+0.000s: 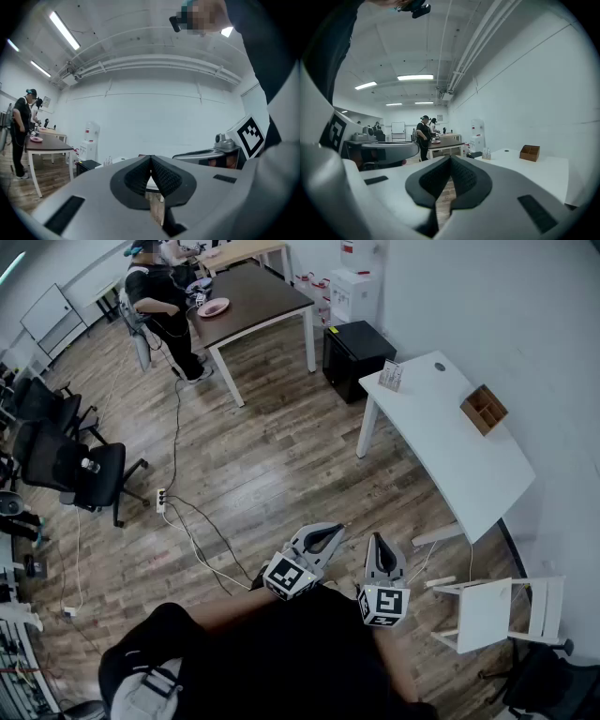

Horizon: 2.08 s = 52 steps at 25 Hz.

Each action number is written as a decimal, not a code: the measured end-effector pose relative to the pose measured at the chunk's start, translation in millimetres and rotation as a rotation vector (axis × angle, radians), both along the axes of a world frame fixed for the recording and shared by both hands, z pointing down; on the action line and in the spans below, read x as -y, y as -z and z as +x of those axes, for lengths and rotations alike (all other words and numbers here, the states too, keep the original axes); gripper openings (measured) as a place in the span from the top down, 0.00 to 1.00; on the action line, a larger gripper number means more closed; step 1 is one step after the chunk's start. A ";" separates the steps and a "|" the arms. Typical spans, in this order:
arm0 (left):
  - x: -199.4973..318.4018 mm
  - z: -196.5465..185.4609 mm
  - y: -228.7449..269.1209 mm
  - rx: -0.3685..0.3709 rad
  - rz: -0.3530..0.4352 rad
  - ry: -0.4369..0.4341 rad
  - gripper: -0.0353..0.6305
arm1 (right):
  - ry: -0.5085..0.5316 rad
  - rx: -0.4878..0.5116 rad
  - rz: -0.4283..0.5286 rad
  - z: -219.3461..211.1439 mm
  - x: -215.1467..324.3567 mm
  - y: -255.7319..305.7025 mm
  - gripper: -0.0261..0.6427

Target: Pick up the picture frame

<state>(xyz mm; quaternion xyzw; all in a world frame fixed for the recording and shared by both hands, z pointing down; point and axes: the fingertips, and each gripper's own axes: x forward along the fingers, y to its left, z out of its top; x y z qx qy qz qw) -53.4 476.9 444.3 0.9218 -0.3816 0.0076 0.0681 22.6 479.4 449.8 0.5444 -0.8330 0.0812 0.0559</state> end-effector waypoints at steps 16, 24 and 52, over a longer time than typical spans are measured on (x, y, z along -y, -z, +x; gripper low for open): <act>21.0 16.6 -12.1 0.050 -0.031 -0.005 0.93 | 0.034 0.036 -0.082 6.7 13.2 -28.6 0.91; 80.2 35.9 -31.1 0.037 -0.097 -0.063 0.93 | -0.038 0.070 -0.138 30.9 61.6 -42.2 0.91; 407.1 -58.4 -41.1 -0.052 -0.177 -0.127 0.93 | -0.200 -0.075 -0.202 -11.4 383.9 -43.4 0.91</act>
